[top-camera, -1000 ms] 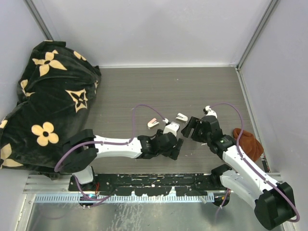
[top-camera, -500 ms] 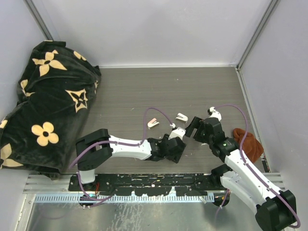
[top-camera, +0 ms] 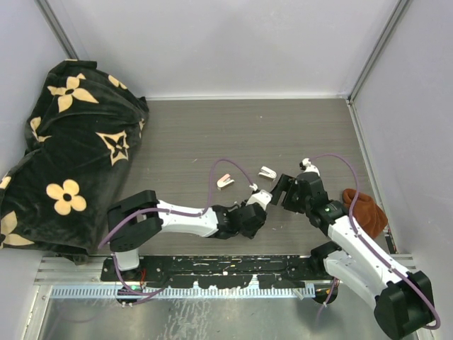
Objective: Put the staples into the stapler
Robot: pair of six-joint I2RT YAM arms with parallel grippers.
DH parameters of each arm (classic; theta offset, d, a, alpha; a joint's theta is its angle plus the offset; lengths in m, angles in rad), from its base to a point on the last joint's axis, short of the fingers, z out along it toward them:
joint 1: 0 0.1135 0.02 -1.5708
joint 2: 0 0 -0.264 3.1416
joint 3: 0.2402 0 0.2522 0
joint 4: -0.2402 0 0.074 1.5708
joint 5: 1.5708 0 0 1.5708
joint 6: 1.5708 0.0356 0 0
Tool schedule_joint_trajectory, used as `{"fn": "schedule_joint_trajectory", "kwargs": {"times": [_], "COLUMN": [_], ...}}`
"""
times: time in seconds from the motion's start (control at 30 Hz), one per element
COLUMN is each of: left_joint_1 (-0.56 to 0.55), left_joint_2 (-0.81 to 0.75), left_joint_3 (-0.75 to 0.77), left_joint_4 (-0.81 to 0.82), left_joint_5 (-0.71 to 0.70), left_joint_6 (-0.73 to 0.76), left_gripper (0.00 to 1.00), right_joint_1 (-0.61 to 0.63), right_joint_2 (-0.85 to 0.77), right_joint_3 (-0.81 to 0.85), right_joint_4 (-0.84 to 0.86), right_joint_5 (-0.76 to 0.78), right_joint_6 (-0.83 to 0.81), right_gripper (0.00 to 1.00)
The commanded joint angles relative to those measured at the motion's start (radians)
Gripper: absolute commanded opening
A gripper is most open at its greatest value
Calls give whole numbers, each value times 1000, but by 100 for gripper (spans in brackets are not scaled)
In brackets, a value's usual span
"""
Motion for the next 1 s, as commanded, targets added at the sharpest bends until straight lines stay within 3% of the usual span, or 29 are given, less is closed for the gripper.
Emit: {"fn": "schedule_joint_trajectory", "kwargs": {"times": [0.0, 0.1, 0.23, 0.43, 0.67, 0.97], "left_joint_1": [-9, -9, -9, -9, -9, -8], "left_joint_2": [-76, -130, -177, -184, -159, -156], "left_joint_3": [-126, -193, -235, -244, -229, -236], "left_joint_4": [59, 92, 88, 70, 74, 93], "left_joint_5": [82, 126, 197, 200, 203, 218], "left_joint_6": [182, 280, 374, 417, 414, 419], "left_gripper": [33, 33, 35, 47, 55, 46], "right_joint_1": [0, 1, 0, 5, 21, 28], "right_joint_2": [42, 66, 95, 202, 286, 361], "right_joint_3": [-8, -34, -84, -136, -147, -161], "right_joint_4": [105, 149, 228, 348, 396, 424], "right_joint_5": [-196, -328, -468, -625, -638, -639], "right_joint_6": [-4, 8, 35, 57, 43, 13], "right_gripper": [77, 67, 61, 54, 50, 46]}}
